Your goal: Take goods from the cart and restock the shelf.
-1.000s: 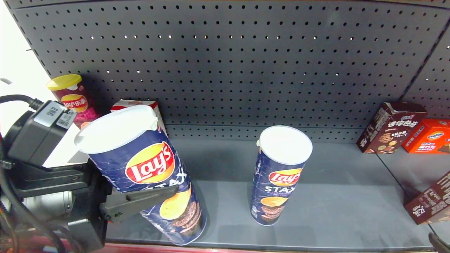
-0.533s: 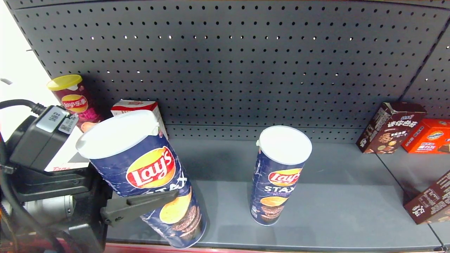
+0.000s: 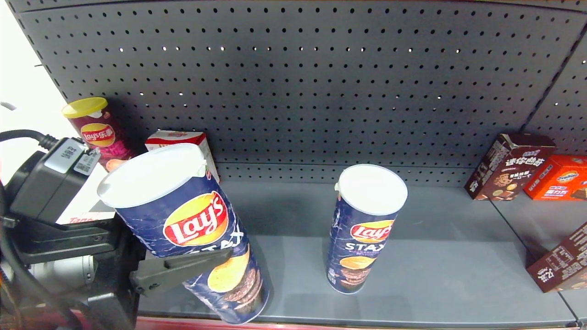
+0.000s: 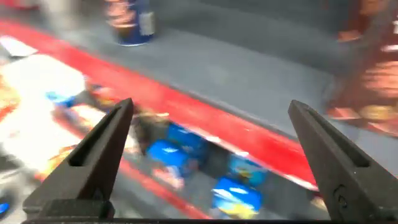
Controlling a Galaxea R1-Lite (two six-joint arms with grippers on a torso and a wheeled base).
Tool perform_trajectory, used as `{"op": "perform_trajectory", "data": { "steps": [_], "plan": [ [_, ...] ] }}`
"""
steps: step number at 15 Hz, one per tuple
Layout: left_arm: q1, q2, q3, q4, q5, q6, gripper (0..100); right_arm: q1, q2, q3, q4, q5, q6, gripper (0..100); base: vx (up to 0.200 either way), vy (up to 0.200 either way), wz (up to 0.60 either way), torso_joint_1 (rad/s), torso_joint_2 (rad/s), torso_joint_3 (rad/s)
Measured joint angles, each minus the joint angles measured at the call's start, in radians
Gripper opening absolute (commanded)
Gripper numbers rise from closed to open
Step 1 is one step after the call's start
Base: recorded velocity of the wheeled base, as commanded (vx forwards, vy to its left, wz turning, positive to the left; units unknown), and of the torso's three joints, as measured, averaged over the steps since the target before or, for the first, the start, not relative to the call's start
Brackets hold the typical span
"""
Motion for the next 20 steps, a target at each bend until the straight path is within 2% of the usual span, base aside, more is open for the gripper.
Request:
{"op": "perform_trajectory", "data": {
  "steps": [2, 3, 6, 7, 9, 12, 16, 18, 20],
  "plan": [
    [-0.001, 0.000, 0.000, 0.000, -0.003, 0.000, 0, 0.051, -0.001, 0.005, 0.017, -0.023, 0.034, 100, 0.000, 0.000, 0.00, 0.000, 0.00, 0.000],
    [-0.002, -0.001, 0.000, 0.000, -0.004, 0.000, 0, 0.034, -0.001, 0.006, 0.020, -0.035, 0.045, 100, 0.000, 0.000, 0.00, 0.000, 0.00, 0.000],
    [-0.013, 0.000, -0.002, 0.000, -0.003, 0.000, 0, -0.137, 0.005, 0.008, 0.023, -0.059, 0.057, 100, 0.000, 0.000, 0.00, 0.000, 0.00, 0.000],
    [-0.019, -0.001, -0.001, 0.000, -0.003, 0.000, 0, -0.170, 0.009, 0.008, 0.024, -0.083, 0.060, 100, 0.000, 0.000, 0.00, 0.000, 0.00, 0.000],
    [-0.024, -0.001, 0.000, 0.000, -0.007, 0.000, 0, -0.200, 0.031, 0.008, 0.025, -0.095, 0.061, 100, 0.000, 0.000, 0.00, 0.000, 0.00, 0.000],
    [-0.024, 0.000, -0.004, 0.000, -0.008, 0.000, 0, -0.314, 0.086, 0.009, 0.021, -0.097, 0.060, 100, 0.000, 0.000, 0.00, 0.000, 0.00, 0.000],
    [-0.018, 0.003, -0.016, -0.001, -0.006, -0.001, 0, -0.389, 0.109, 0.010, 0.020, -0.111, 0.037, 100, 0.000, 0.000, 0.00, 0.000, 0.00, 0.000],
    [-0.015, 0.014, -0.027, 0.000, 0.001, -0.001, 0, -0.431, 0.115, 0.010, 0.020, -0.111, 0.037, 100, 0.000, 0.000, 0.00, 0.000, 0.00, 0.000],
    [-0.010, 0.029, -0.040, 0.000, 0.042, -0.001, 0, -0.469, 0.080, 0.010, 0.020, -0.111, 0.038, 100, 0.000, 0.000, 0.00, 0.000, 0.00, 0.000]
  ]
}}
